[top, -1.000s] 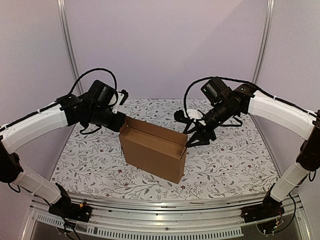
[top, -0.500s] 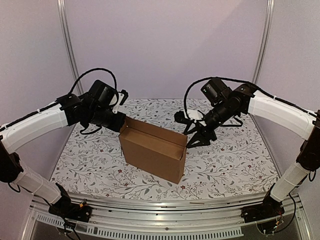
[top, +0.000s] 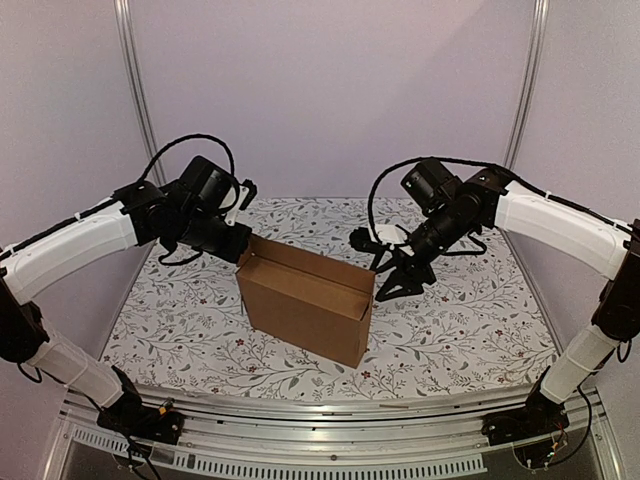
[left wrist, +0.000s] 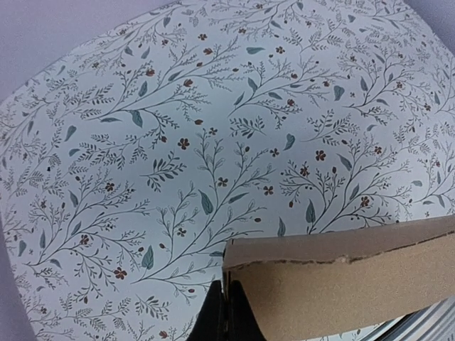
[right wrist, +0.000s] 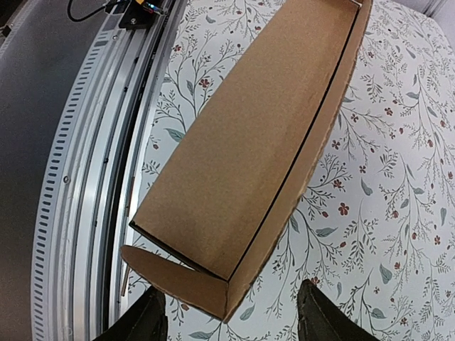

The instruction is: Fold the paper box

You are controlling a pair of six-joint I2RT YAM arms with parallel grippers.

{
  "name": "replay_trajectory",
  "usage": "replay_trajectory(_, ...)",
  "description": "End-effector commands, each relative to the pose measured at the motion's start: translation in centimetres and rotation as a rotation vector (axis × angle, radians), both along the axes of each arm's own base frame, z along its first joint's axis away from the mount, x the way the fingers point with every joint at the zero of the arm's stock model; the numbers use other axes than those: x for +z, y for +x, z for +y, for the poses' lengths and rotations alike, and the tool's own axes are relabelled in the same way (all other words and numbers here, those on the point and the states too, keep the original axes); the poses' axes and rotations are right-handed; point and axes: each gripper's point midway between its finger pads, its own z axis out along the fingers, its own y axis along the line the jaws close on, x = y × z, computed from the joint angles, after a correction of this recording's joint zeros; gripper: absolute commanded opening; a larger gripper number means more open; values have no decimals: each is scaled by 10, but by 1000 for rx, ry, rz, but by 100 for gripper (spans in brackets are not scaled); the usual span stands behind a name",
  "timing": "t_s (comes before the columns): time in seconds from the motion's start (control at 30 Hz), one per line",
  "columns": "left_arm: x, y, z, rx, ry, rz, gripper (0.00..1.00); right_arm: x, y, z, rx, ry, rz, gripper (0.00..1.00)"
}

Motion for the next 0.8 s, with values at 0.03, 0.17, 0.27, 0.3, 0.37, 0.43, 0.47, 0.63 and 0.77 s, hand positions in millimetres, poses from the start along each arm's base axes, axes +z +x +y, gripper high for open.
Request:
replay_trajectory(0.03,-32,-17,-1,-14,55,112,0,3,-5,5,30,9,13,61)
replay_trajectory(0.17,-38,-19,-3,-17,62,120,0,3,-5,5,33,12,14,62)
replay_trajectory(0.27,-43,-19,-1,-16,82,118,0,3,-7,4,36,12,19,62)
replay_trajectory(0.3,-44,-20,0,-16,86,118,0,3,-7,4,38,14,21,61)
replay_trajectory(0.37,-46,-20,2,-16,98,117,0,4,-10,4,45,16,29,62)
replay_trajectory(0.43,-46,-21,2,-17,100,116,0,4,-11,5,50,18,32,62)
replay_trajectory(0.47,-45,-22,1,-21,94,116,0,3,-11,5,51,18,35,62)
replay_trajectory(0.63,-47,-23,2,-30,117,107,0,5,-11,5,50,23,38,62)
replay_trajectory(0.77,-51,-27,1,-31,117,117,0,5,-11,5,48,21,35,62)
